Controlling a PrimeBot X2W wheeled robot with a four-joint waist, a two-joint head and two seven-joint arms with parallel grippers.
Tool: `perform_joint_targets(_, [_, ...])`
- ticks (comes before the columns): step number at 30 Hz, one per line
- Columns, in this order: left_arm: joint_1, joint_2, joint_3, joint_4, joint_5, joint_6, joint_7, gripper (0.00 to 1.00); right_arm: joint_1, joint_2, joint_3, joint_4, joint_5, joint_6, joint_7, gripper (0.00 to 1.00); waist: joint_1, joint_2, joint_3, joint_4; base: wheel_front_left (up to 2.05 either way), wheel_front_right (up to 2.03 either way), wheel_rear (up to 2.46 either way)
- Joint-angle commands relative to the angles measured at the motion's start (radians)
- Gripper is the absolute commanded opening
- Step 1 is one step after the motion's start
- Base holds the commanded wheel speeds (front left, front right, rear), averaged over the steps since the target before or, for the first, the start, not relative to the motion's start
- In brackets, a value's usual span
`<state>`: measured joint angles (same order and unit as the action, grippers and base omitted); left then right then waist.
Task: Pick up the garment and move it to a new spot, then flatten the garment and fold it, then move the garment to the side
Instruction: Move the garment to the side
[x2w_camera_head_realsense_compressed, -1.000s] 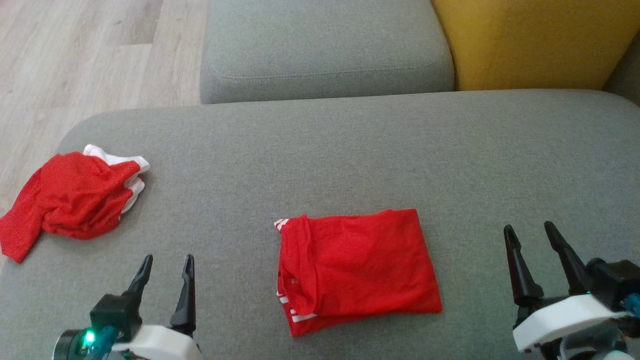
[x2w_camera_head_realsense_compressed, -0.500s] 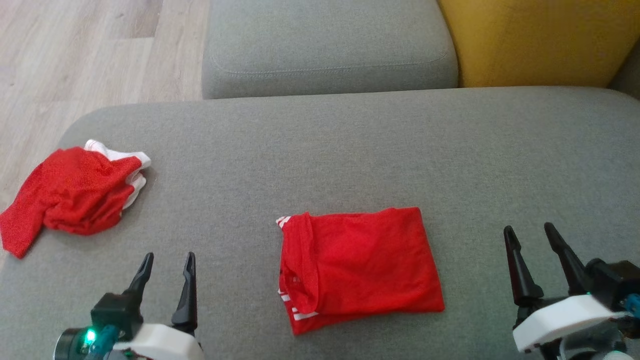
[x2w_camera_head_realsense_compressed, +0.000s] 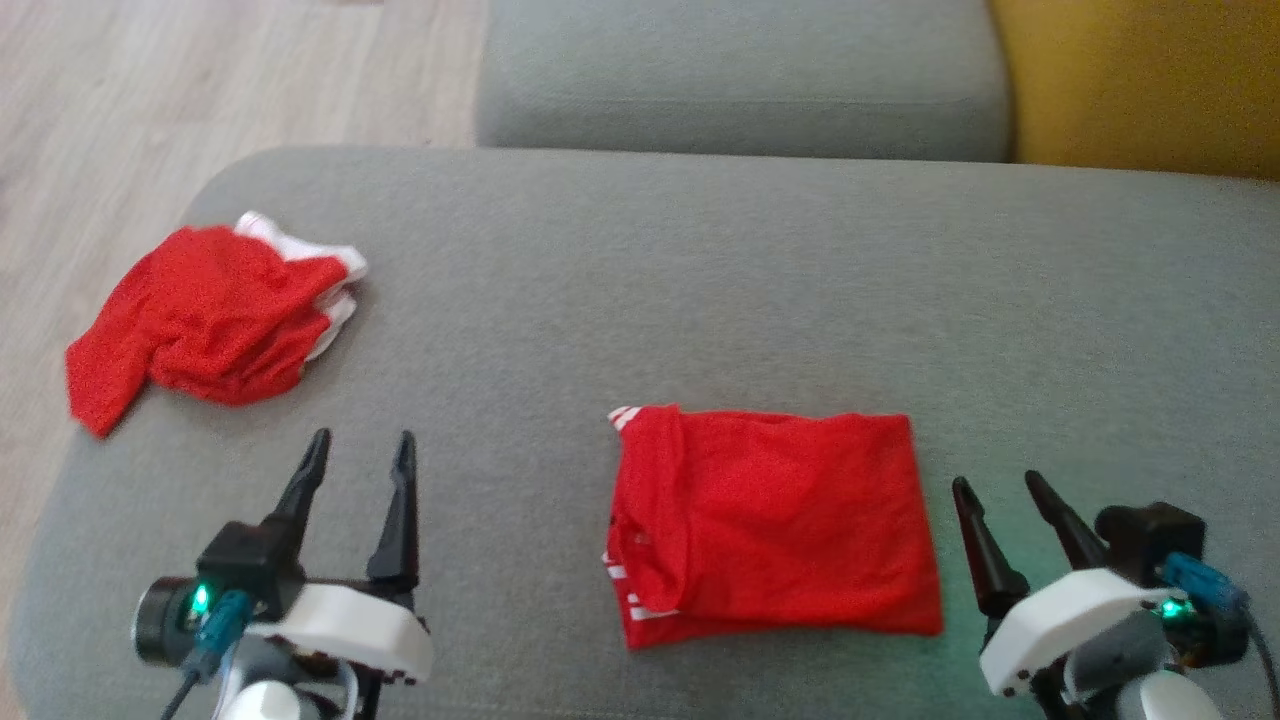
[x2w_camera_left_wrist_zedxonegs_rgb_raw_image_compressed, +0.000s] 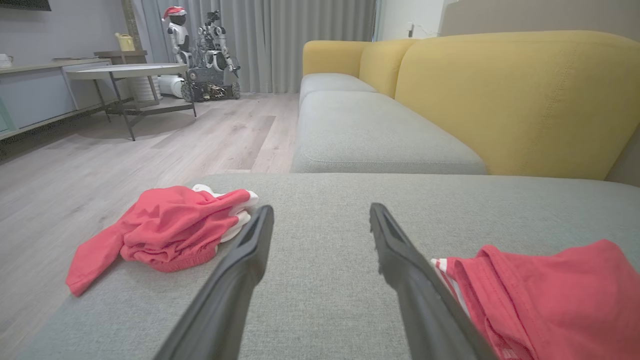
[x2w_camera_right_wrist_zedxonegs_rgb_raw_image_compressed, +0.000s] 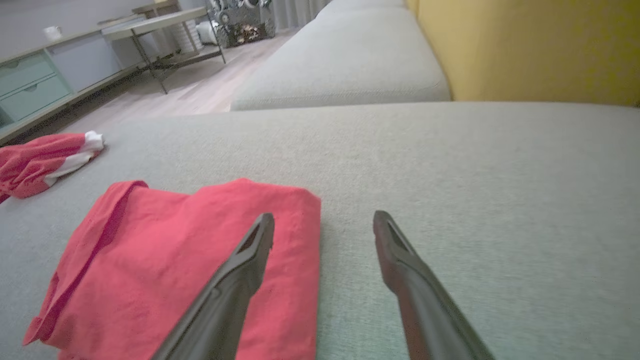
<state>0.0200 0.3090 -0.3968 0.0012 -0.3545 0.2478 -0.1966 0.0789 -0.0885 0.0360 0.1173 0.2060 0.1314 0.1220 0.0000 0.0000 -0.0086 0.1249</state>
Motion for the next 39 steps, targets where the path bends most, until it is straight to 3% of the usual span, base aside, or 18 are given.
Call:
perform_joint_targets(1, [-0.068, 0.001, 0.03, -0.026, -0.001, -0.003, -0.016, 1.0, -0.06, -0.02, 0.028, -0.003, 0.006, -0.001, -0.01, 1.0, 0.0, 0.0, 0.03, 0.045, 0.0, 0.0, 0.0])
perform_joint_targets(9, [-0.131, -0.045, 0.009, -0.003, 0.008, -0.023, -0.048, 1.0, -0.12, -0.027, 0.014, 0.216, -0.002, -0.001, 0.023, 1.0, 0.0, 0.0, 0.071, 0.151, 0.0, 0.0, 0.0])
perform_joint_targets(16, [-0.141, -0.056, 0.018, 0.006, 0.014, -0.03, -0.059, 1.0, -0.143, -0.017, -0.004, 0.307, -0.006, -0.001, 0.067, 1.0, 0.0, 0.0, 0.077, 0.177, 0.0, 0.0, 0.0])
perform_joint_targets(17, [-0.141, -0.056, 0.02, 0.005, 0.016, -0.031, -0.06, 1.0, -0.146, -0.014, -0.006, 0.318, -0.004, -0.001, 0.076, 0.49, 0.0, 0.0, 0.077, 0.177, 0.0, 0.0, 0.0])
perform_joint_targets(18, [-0.142, -0.057, 0.024, 0.004, 0.017, -0.032, -0.061, 1.0, -0.15, -0.013, -0.006, 0.325, -0.003, -0.001, 0.08, 0.33, 0.0, 0.0, 0.078, 0.177, 0.0, 0.0, 0.0])
perform_joint_targets(19, [-0.142, -0.057, 0.027, 0.004, 0.019, -0.033, -0.062, 1.0, -0.154, -0.012, -0.004, 0.326, -0.004, -0.001, 0.077, 0.1, 0.0, 0.0, 0.078, 0.176, 0.0, 0.0, 0.0])
perform_joint_targets(20, [-0.142, -0.058, 0.03, 0.001, 0.022, -0.034, -0.063, 1.0, -0.157, -0.011, -0.002, 0.327, -0.003, -0.001, 0.076, 0.0, 0.0, 0.0, 0.078, 0.174, 0.0, 0.0, 0.0])
perform_joint_targets(29, [-0.131, -0.076, 0.06, -0.025, 0.048, -0.039, -0.065, 1.0, -0.189, -0.03, 0.029, 0.293, -0.002, -0.001, 0.058, 0.0, 0.0, 0.0, 0.076, 0.126, 0.0, 0.0, 0.0])
perform_joint_targets(39, [-0.148, -0.11, 0.08, -0.045, 0.078, -0.073, -0.065, 1.0, -0.347, -0.112, 0.105, 0.288, 0.019, -0.001, 0.062, 0.0, 0.0, 0.0, 0.13, -0.052, 0.0, 0.0, 0.0])
